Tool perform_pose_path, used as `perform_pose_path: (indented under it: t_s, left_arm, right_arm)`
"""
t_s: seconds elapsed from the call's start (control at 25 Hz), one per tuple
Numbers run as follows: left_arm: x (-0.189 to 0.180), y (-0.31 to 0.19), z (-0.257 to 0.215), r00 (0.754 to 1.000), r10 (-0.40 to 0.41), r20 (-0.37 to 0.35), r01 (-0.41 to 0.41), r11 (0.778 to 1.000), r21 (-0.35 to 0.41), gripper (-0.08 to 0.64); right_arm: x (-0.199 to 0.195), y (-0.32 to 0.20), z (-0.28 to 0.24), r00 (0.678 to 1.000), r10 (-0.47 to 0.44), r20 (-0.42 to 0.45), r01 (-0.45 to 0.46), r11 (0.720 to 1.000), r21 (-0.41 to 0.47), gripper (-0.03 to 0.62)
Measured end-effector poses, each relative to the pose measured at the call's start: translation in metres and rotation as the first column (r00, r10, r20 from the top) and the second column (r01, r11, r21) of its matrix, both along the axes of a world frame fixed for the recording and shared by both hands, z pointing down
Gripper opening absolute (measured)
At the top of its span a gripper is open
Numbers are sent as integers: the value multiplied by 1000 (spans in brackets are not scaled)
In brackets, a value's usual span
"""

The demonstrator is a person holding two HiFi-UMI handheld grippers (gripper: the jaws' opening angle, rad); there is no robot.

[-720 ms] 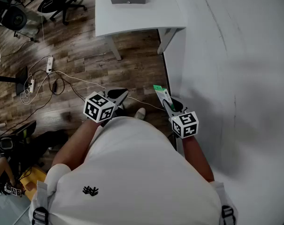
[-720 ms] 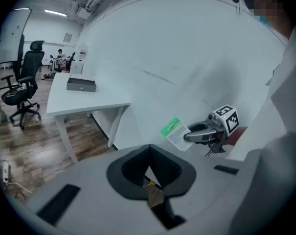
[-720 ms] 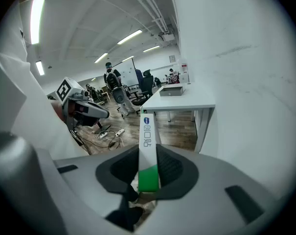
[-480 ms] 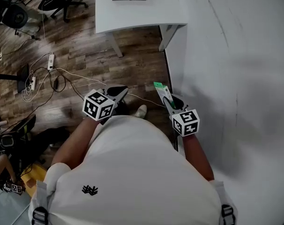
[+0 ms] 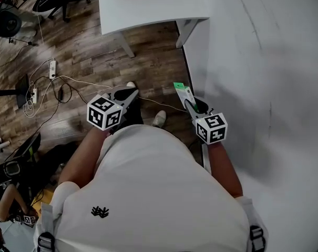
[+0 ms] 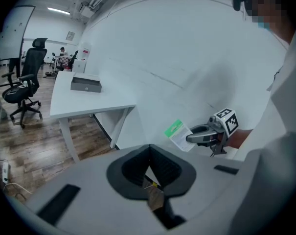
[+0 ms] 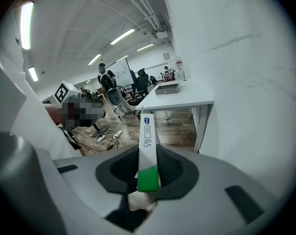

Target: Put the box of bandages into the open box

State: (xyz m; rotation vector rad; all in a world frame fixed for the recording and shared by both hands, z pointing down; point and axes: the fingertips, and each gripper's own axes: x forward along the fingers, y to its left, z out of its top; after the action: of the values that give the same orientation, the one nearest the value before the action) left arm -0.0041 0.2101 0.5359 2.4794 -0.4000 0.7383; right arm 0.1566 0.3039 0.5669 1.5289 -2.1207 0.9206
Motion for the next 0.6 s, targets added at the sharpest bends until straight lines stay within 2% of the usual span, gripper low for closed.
perform_pose_path:
  t_s: [0.16, 0.4, 0.6]
  left_arm:
    - [4, -39, 5, 999, 14, -36, -14, 1000, 0, 6]
    - [0, -115, 7, 998, 35, -55, -34, 999, 9, 6]
    - [-21, -163, -9, 995, 32, -93, -30, 999, 22, 6]
  right_arm:
    - [3, -33, 5, 1000, 21, -15, -22, 1000, -18, 90]
    - [-2, -114, -1, 999, 29, -43, -30, 999, -29, 89]
    - [-14, -172, -15, 996, 23, -83, -25, 999, -23, 89]
